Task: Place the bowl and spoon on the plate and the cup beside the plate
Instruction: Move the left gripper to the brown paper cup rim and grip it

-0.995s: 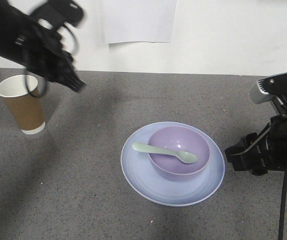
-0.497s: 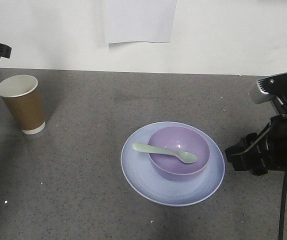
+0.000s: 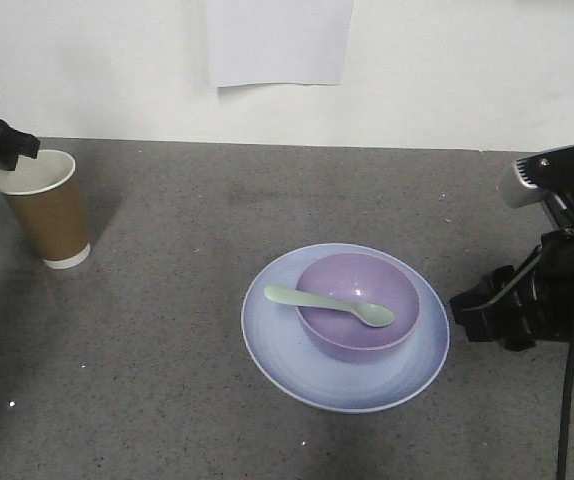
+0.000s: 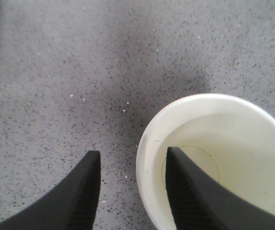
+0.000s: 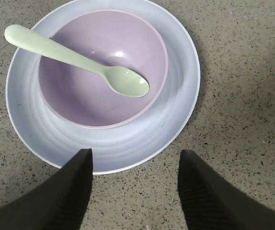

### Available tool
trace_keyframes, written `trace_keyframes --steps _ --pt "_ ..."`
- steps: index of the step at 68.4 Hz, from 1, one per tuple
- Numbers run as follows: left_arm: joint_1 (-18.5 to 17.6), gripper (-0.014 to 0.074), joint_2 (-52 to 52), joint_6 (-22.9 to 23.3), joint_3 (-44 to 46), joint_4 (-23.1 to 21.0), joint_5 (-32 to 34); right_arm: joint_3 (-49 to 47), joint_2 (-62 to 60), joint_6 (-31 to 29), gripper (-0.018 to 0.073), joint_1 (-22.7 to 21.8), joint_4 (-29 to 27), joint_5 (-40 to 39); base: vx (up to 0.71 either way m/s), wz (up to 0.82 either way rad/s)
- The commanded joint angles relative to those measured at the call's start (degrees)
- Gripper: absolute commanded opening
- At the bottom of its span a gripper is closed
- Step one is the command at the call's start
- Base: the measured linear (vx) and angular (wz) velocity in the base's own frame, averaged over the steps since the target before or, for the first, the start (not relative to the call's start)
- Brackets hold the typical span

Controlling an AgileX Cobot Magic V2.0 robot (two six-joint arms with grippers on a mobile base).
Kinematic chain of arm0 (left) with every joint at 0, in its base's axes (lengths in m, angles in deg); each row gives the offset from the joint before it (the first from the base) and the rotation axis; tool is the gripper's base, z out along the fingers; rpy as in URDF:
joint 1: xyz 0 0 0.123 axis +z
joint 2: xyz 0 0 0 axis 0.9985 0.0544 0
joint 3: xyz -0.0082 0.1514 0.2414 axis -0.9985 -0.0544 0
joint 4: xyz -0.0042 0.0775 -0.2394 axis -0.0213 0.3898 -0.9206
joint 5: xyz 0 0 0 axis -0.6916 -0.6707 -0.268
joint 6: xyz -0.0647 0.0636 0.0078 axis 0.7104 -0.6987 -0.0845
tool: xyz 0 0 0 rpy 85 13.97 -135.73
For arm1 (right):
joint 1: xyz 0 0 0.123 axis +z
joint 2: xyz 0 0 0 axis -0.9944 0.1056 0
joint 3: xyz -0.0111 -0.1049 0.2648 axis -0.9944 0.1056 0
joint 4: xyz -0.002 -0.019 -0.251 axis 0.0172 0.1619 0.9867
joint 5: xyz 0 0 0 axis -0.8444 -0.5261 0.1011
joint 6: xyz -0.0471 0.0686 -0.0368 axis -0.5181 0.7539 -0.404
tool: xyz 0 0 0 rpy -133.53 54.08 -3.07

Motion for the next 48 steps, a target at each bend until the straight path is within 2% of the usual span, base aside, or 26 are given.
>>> trace_keyframes --steps 1,13,38,48 --pt "0.1 0.0321 -1.3 0.1 1.9 -0.6 2.7 -1.6 -1.0 -0.3 0.0401 0.0 -0.4 -2.5 0.00 0.00" --pt "0.0 0.0281 0.2 0.1 1.9 -1.0 2.3 -1.6 -1.0 -0.3 0.0401 0.0 -0.4 -2.5 0.00 0.00" --pt "0.0 -0.0004 0.0 0.1 1.9 -2.1 1.7 -1.6 -1.0 -0.3 0.0401 0.0 -0.4 -2.5 0.00 0.00" --pt "0.0 -0.0009 -0.8 0.1 1.9 -4.5 -0.6 -1.6 -1.0 -0.3 0.0401 0.0 -0.4 -2.5 0.00 0.00"
